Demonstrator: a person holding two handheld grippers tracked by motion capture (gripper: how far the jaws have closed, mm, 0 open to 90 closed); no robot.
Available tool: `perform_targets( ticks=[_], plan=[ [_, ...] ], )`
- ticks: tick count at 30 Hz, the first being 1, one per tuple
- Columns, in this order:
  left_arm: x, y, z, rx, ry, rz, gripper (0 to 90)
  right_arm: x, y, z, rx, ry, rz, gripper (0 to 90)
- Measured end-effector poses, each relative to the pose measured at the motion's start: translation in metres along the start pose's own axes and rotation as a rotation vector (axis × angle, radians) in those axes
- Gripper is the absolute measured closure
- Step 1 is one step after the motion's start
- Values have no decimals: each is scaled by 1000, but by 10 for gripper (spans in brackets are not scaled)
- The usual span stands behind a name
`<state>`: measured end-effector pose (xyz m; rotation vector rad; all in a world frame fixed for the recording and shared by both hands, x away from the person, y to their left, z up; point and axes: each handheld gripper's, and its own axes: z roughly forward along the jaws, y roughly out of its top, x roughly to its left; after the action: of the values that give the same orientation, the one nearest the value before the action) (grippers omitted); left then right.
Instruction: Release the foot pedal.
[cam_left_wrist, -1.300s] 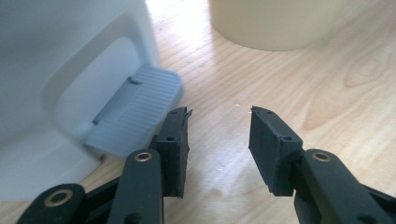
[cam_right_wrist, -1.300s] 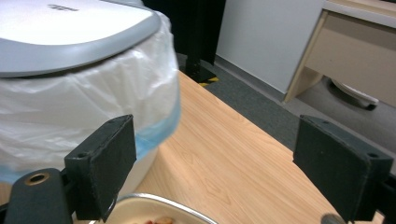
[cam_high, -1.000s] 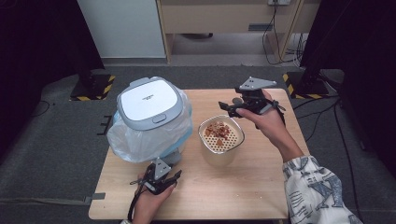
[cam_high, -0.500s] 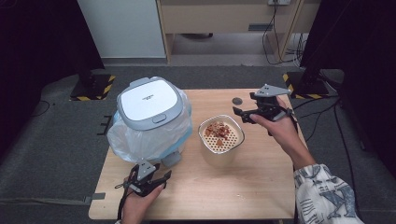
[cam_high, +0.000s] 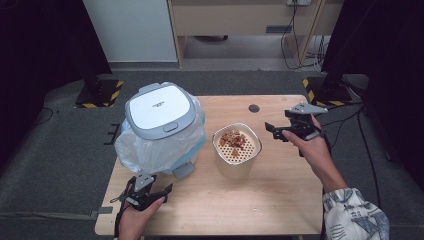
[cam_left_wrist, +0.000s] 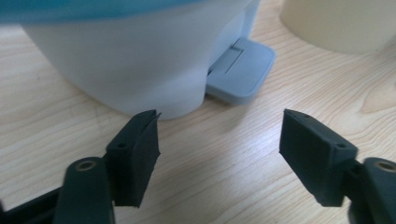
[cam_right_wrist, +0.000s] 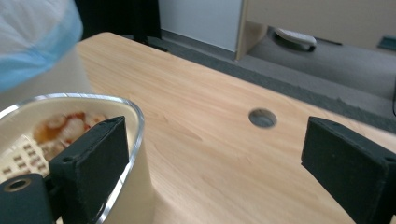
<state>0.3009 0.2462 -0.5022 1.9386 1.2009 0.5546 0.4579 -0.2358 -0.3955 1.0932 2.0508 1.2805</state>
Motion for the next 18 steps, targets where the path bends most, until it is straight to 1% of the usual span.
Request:
perform_targets(
  ticks=[3,6,10,14,18],
  plan=[
    [5,-3,3,31,5,4,201,-4,-18,-3,32,-30,19,79],
    [8,-5,4,43,17,10,190,-7,-40,-6,61,-45,48,82],
    [14,-8,4,50,27,-2,172,-11,-64,-9,95,-59,73,84],
    [20,-11,5,71,31,-16,154,-12,-83,-12,121,-74,95,82],
    [22,-12,7,85,38,-23,145,-13,-101,-16,140,-84,114,85]
  ],
)
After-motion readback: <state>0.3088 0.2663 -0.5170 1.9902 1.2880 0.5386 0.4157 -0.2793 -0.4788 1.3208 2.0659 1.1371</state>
